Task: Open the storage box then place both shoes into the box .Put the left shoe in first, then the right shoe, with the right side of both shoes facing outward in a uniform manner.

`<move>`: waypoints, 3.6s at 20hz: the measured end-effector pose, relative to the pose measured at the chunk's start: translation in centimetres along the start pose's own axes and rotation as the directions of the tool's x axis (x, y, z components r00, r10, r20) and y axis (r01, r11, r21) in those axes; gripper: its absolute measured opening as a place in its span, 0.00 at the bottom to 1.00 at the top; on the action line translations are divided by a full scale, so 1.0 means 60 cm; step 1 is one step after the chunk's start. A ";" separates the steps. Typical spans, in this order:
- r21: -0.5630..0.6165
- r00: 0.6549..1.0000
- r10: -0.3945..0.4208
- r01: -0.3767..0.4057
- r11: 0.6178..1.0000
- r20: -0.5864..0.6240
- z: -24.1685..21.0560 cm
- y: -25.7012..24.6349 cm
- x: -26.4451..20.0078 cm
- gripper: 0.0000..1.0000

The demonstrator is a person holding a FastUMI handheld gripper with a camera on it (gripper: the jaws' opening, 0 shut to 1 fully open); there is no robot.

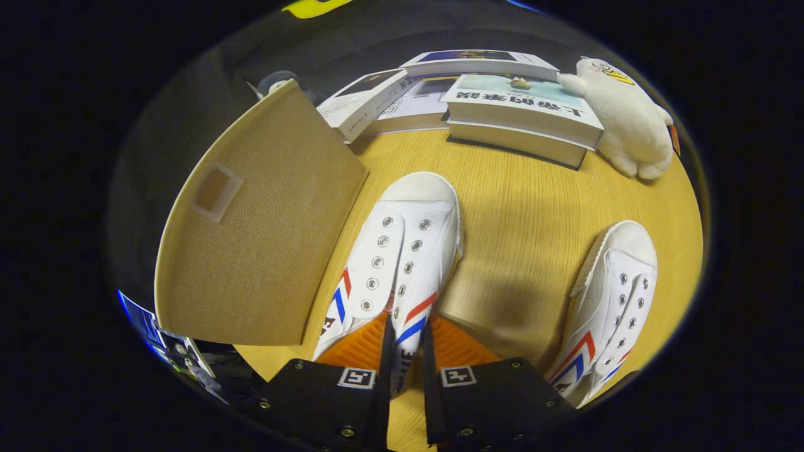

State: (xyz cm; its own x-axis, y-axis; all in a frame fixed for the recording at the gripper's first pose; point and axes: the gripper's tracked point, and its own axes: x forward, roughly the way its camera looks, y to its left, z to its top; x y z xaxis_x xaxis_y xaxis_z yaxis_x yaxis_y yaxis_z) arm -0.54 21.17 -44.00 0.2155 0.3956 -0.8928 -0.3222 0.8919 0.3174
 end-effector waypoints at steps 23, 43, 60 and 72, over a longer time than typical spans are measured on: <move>0.035 0.991 0.081 -0.086 0.996 0.108 0.131 0.113 -0.251 0.04; -0.168 0.984 0.177 -0.174 0.970 -0.001 0.196 0.349 -0.153 0.04; -0.176 0.988 0.154 -0.157 0.972 -0.030 0.211 0.376 -0.085 0.97; -0.139 0.989 0.111 -0.096 0.986 0.100 0.226 0.253 -0.208 0.97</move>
State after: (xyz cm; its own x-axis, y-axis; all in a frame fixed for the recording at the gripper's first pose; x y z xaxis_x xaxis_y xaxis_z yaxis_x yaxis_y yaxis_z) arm 4.38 32.73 -23.74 0.2699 0.5121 -0.8154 -0.4669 0.8102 0.3543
